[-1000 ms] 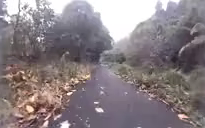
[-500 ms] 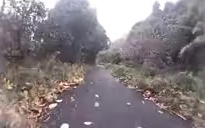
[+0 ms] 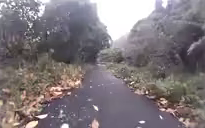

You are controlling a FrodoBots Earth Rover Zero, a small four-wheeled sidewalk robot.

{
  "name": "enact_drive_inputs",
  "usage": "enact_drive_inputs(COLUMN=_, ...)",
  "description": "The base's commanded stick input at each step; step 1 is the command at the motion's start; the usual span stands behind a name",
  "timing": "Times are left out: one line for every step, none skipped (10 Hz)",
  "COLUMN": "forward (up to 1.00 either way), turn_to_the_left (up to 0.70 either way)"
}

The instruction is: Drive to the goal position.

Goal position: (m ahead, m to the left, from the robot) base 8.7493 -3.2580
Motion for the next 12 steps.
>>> enact_drive_inputs(forward=0.96, turn_to_the_left=0.0)
enact_drive_inputs(forward=0.96, turn_to_the_left=0.0)
enact_drive_inputs(forward=0.95, turn_to_the_left=0.0)
enact_drive_inputs(forward=0.96, turn_to_the_left=0.0)
enact_drive_inputs(forward=0.95, turn_to_the_left=0.0)
enact_drive_inputs(forward=0.95, turn_to_the_left=0.0)
enact_drive_inputs(forward=0.95, turn_to_the_left=0.0)
enact_drive_inputs(forward=0.95, turn_to_the_left=0.0)
enact_drive_inputs(forward=0.96, turn_to_the_left=0.0)
enact_drive_inputs(forward=0.96, turn_to_the_left=0.0)
enact_drive_inputs(forward=0.96, turn_to_the_left=0.0)
enact_drive_inputs(forward=0.96, turn_to_the_left=0.0)
